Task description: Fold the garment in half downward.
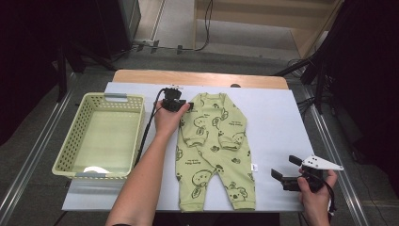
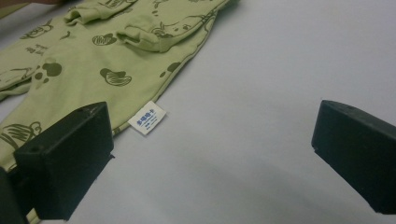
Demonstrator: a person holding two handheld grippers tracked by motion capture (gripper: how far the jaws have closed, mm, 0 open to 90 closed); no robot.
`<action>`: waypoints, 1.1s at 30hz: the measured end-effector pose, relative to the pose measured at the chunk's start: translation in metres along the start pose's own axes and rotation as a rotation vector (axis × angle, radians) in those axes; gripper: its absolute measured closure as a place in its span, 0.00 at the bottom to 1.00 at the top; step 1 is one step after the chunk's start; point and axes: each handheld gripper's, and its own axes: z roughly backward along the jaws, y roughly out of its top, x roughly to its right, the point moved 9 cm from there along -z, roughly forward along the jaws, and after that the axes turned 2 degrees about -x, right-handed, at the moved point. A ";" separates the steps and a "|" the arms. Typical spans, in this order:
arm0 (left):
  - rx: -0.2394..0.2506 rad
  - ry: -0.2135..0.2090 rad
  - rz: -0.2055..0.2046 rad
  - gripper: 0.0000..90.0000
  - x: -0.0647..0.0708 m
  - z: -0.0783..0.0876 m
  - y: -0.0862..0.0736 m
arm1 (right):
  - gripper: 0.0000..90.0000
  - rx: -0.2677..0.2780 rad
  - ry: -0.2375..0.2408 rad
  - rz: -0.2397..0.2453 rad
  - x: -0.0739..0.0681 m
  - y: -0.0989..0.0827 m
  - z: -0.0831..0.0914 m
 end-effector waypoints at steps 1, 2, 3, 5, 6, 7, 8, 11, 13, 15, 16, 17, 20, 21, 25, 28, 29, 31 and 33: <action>0.000 0.002 0.001 0.64 0.000 0.000 0.000 | 0.00 0.000 0.000 -0.002 0.000 0.001 -0.001; 0.000 0.002 0.002 0.64 0.000 -0.001 0.000 | 0.00 0.004 -0.001 0.002 0.001 0.002 -0.001; 0.002 0.003 0.006 0.65 -0.001 -0.001 0.000 | 0.00 0.004 0.000 0.000 0.000 0.003 -0.002; 0.002 0.004 0.005 0.66 -0.002 -0.001 0.000 | 0.00 0.008 0.000 0.000 0.000 0.007 -0.003; 0.002 0.008 0.007 0.68 -0.002 -0.001 0.000 | 0.00 0.009 0.002 -0.006 0.000 0.008 -0.003; 0.001 0.011 0.009 0.69 -0.003 -0.001 -0.001 | 0.00 0.015 0.009 -0.009 -0.001 0.011 -0.004; 0.001 0.025 0.004 0.71 -0.003 -0.001 -0.001 | 0.00 0.014 0.019 -0.012 -0.002 0.014 -0.006; -0.001 0.042 -0.013 0.75 -0.003 -0.002 -0.001 | 0.00 0.021 0.027 -0.015 -0.006 0.026 -0.009; -0.003 0.045 -0.016 0.75 -0.003 -0.002 -0.001 | 0.00 0.033 0.036 -0.010 -0.008 0.037 -0.011; -0.006 0.051 -0.025 0.76 -0.003 -0.002 -0.001 | 0.00 0.035 0.046 -0.003 -0.011 0.047 -0.016; -0.007 0.056 -0.029 0.76 -0.003 -0.002 -0.002 | 0.00 0.036 0.048 0.003 -0.012 0.053 -0.019; -0.003 0.063 -0.032 0.76 -0.003 -0.002 -0.001 | 0.00 0.035 0.052 0.009 -0.013 0.058 -0.022; -0.009 0.073 -0.044 0.76 -0.002 -0.002 -0.002 | 0.00 0.036 0.073 0.016 -0.017 0.072 -0.034; -0.008 0.076 -0.045 0.76 -0.002 -0.002 -0.002 | 0.00 0.036 0.077 0.014 -0.017 0.076 -0.038; -0.009 0.069 -0.043 0.76 -0.002 -0.002 -0.002 | 0.00 0.032 0.091 0.012 -0.018 0.092 -0.052; -0.008 0.068 -0.040 0.76 -0.002 -0.002 -0.002 | 0.00 0.020 0.089 0.025 -0.016 0.102 -0.063; -0.009 0.069 -0.042 0.76 -0.002 -0.002 -0.002 | 0.00 0.014 0.089 0.027 -0.016 0.105 -0.066; -0.007 0.067 -0.041 0.76 -0.002 -0.002 -0.002 | 0.00 0.006 0.089 0.034 -0.015 0.110 -0.073; -0.007 0.068 -0.043 0.76 -0.002 -0.002 -0.002 | 0.00 -0.003 0.088 0.039 -0.015 0.116 -0.079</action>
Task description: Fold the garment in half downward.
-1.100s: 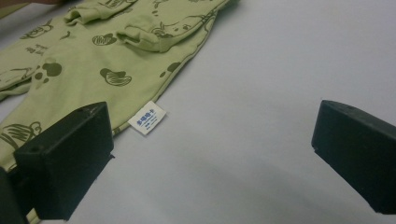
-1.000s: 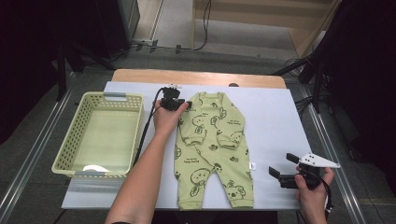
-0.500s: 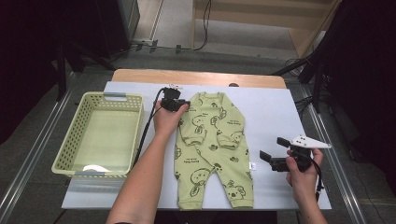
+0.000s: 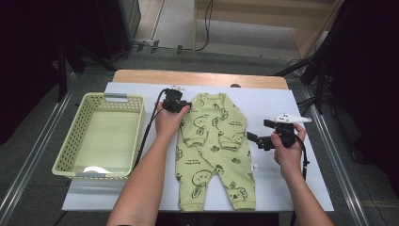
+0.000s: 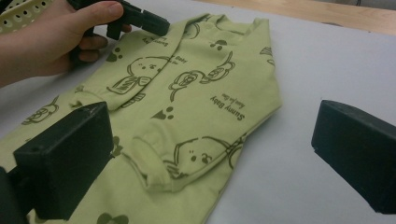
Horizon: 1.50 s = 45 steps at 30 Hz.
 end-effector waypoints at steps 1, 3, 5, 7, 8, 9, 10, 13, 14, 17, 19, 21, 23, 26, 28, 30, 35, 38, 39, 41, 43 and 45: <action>-0.001 -0.002 -0.001 0.76 0.000 0.000 0.000 | 0.00 -0.003 -0.002 0.005 0.001 0.003 -0.003; 0.001 -0.001 -0.001 0.76 0.000 0.000 0.000 | 0.00 -0.003 -0.003 0.009 0.003 0.009 -0.007; 0.001 -0.003 0.001 0.77 0.000 0.000 0.000 | 0.00 -0.002 0.000 0.013 0.004 0.014 -0.012; 0.000 -0.003 0.003 0.77 0.000 0.000 0.000 | 0.00 -0.004 0.001 0.011 0.005 0.019 -0.017; -0.001 -0.001 0.003 0.77 0.000 0.000 0.000 | 0.00 -0.006 0.004 0.011 0.006 0.021 -0.020; -0.001 -0.001 0.002 0.77 0.000 0.000 0.000 | 0.00 -0.008 0.006 0.013 0.006 0.023 -0.022; 0.000 -0.002 0.003 0.77 0.000 0.000 0.000 | 0.00 -0.011 0.009 0.013 0.007 0.025 -0.025; 0.002 0.001 0.002 0.77 0.000 0.000 0.000 | 0.00 -0.013 0.012 0.011 0.011 0.032 -0.035; 0.001 0.003 0.004 0.77 0.000 0.000 0.000 | 0.00 -0.014 0.011 0.014 0.012 0.035 -0.039; 0.006 0.009 0.005 0.77 0.000 0.000 0.000 | 0.00 0.002 0.030 -0.011 0.017 0.046 -0.050; 0.005 0.009 0.004 0.77 0.000 0.000 0.000 | 0.00 -0.007 0.024 -0.016 0.020 0.050 -0.059; 0.006 0.006 0.004 0.77 0.000 0.000 0.000 | 0.00 -0.020 0.017 -0.010 0.023 0.053 -0.069; 0.007 0.006 0.006 0.77 0.000 0.000 0.000 | 0.00 -0.035 0.003 0.002 0.027 0.055 -0.078; 0.002 -0.001 0.010 0.77 0.000 0.000 0.000 | 0.02 -0.052 -0.013 -0.008 0.033 0.057 -0.089; 0.003 -0.013 0.032 0.77 -0.001 0.000 0.001 | 0.18 -0.032 -0.042 -0.045 0.039 0.060 -0.093; 0.002 -0.023 0.037 0.77 -0.002 0.001 0.001 | 0.23 -0.036 -0.068 -0.061 0.045 0.060 -0.099; 0.001 -0.017 0.033 0.75 -0.001 0.001 0.001 | 0.40 -0.072 -0.107 -0.089 0.055 0.055 -0.113; 0.001 -0.026 0.043 0.78 -0.002 0.002 0.001 | 0.46 -0.085 -0.111 -0.136 0.062 0.052 -0.120; 0.001 -0.032 0.045 0.80 -0.002 0.003 0.001 | 0.47 -0.084 -0.112 -0.149 0.064 0.052 -0.122; 0.008 -0.044 0.067 0.88 -0.002 0.003 0.001 | 0.48 -0.086 -0.103 -0.179 0.066 0.053 -0.127; 0.005 -0.047 0.077 0.93 -0.001 0.002 0.001 | 0.49 -0.089 -0.119 -0.207 0.069 0.052 -0.133; 0.006 -0.033 0.068 0.95 0.001 0.003 0.001 | 0.50 -0.109 -0.121 -0.234 0.069 0.051 -0.138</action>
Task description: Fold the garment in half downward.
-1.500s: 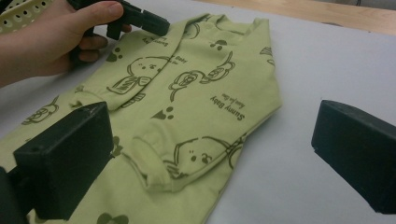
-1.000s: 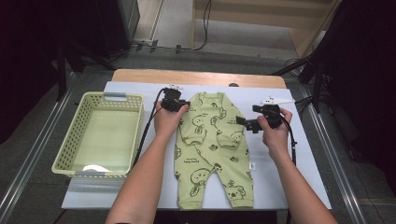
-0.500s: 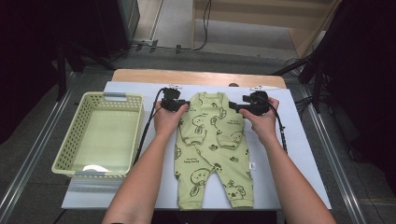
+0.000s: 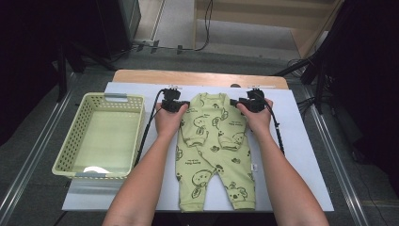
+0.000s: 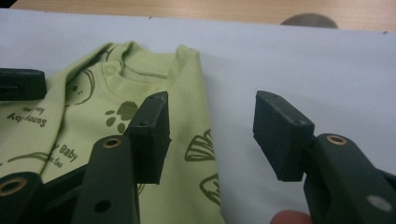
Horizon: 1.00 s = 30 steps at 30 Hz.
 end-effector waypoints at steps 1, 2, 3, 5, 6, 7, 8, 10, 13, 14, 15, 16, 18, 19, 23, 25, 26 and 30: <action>0.001 0.002 -0.005 0.96 0.001 0.000 0.000 | 0.52 -0.015 -0.012 0.000 0.000 -0.001 -0.003; -0.002 0.008 -0.017 0.97 0.001 0.001 0.000 | 0.55 -0.036 -0.033 0.006 0.002 -0.003 -0.005; -0.001 0.009 -0.023 0.97 0.001 0.002 0.000 | 0.60 -0.046 -0.035 0.007 0.003 -0.004 -0.007; 0.006 0.017 -0.037 0.98 0.002 0.003 0.000 | 0.77 -0.056 -0.025 0.016 0.003 -0.006 -0.006; 0.011 0.023 -0.048 0.98 0.002 0.004 0.001 | 0.84 -0.052 -0.031 0.027 0.004 -0.005 -0.005; 0.016 0.033 -0.055 0.98 0.002 0.006 0.001 | 0.91 -0.044 -0.027 0.029 0.005 -0.004 -0.002; 0.027 0.057 -0.060 0.98 0.001 0.007 0.003 | 0.97 -0.033 -0.031 0.033 0.006 -0.002 0.001; 0.036 0.090 -0.076 0.98 0.001 0.009 0.005 | 0.98 -0.004 -0.062 0.039 0.010 0.003 0.008; 0.044 0.079 -0.071 0.98 0.003 0.010 0.007 | 0.98 0.014 -0.058 0.028 0.013 0.007 0.014; 0.042 0.070 -0.065 0.98 0.004 0.010 0.006 | 0.97 0.009 -0.045 0.018 0.013 0.007 0.015; 0.034 0.068 -0.061 0.98 0.003 0.010 0.005 | 0.90 0.006 -0.017 0.012 0.011 0.006 0.014; 0.033 0.062 -0.057 0.98 0.003 0.009 0.004 | 0.77 0.001 0.011 0.000 0.009 0.005 0.012; 0.026 0.048 -0.056 0.98 0.004 0.008 0.002 | 0.62 -0.024 0.038 -0.005 0.004 0.002 0.005; 0.025 0.039 -0.056 0.98 0.005 0.008 0.002 | 0.58 -0.036 0.042 0.002 0.002 0.000 0.001; 0.020 0.032 -0.057 0.98 0.006 0.007 0.001 | 0.66 -0.076 0.021 0.022 -0.002 -0.009 -0.014; 0.025 0.038 -0.062 0.98 0.006 0.008 0.002 | 0.85 -0.068 0.036 0.015 -0.004 -0.009 -0.015; 0.027 0.038 -0.064 0.98 0.006 0.008 0.003 | 0.95 -0.063 0.022 0.024 -0.004 -0.007 -0.014; 0.040 0.095 -0.072 0.98 0.001 0.014 0.007 | 0.96 -0.026 0.006 0.103 -0.006 0.001 -0.005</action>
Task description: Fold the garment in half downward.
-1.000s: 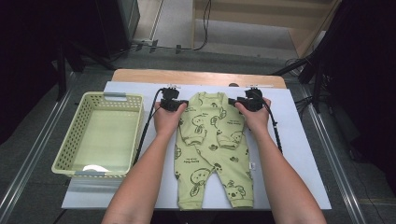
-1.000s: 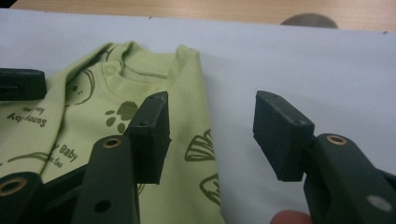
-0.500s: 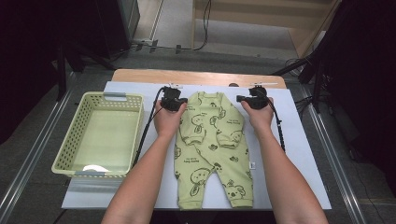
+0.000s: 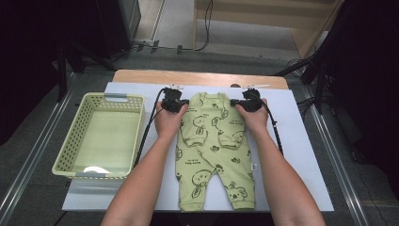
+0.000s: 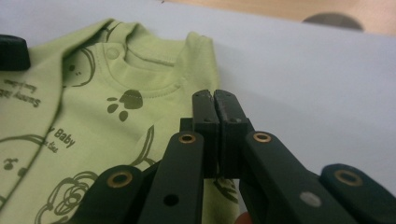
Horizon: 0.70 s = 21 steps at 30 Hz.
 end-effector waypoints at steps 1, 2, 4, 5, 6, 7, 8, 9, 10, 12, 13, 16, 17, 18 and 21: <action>0.009 0.017 0.005 0.99 -0.001 0.001 0.002 | 0.96 0.011 -0.008 0.010 0.001 0.003 0.003; 0.016 0.026 0.006 0.99 -0.001 0.003 0.003 | 0.96 0.024 -0.020 0.015 0.002 0.005 0.006; 0.044 0.041 0.010 0.99 0.000 0.006 0.009 | 0.97 0.059 -0.043 0.025 0.004 0.012 0.013; 0.064 0.042 0.010 0.99 0.002 0.009 0.013 | 0.97 0.078 -0.056 0.033 0.005 0.016 0.016; 0.082 0.046 0.013 0.99 0.003 0.012 0.017 | 0.97 0.099 -0.066 0.041 0.004 0.020 0.020; 0.106 0.049 0.010 0.99 0.004 0.015 0.021 | 0.97 0.121 -0.076 0.047 0.004 0.025 0.024; 0.129 0.047 0.013 0.99 0.006 0.019 0.026 | 0.97 0.142 -0.083 0.051 0.004 0.029 0.029; 0.150 0.045 0.015 0.98 0.007 0.023 0.030 | 0.97 0.167 -0.085 0.050 0.004 0.033 0.034; 0.169 0.037 0.021 0.98 0.010 0.026 0.033 | 0.96 0.188 -0.086 0.050 0.003 0.037 0.038; 0.185 0.002 0.028 0.98 0.014 0.030 0.036 | 0.96 0.200 -0.076 0.051 0.002 0.038 0.044; 0.190 -0.007 0.019 0.98 0.016 0.032 0.036 | 0.96 0.194 -0.067 0.060 0.001 0.037 0.045; 0.201 -0.027 0.009 0.97 0.023 0.036 0.034 | 0.96 0.158 -0.045 0.126 -0.006 0.026 0.046; 0.200 -0.031 0.000 0.97 0.024 0.038 0.032 | 0.96 0.157 -0.046 0.137 -0.007 0.024 0.047; 0.203 -0.037 -0.005 0.97 0.027 0.040 0.030 | 0.96 0.163 -0.040 0.142 -0.008 0.021 0.049; 0.209 -0.043 -0.018 0.97 0.031 0.046 0.026 | 0.96 0.189 -0.019 0.134 -0.012 0.015 0.056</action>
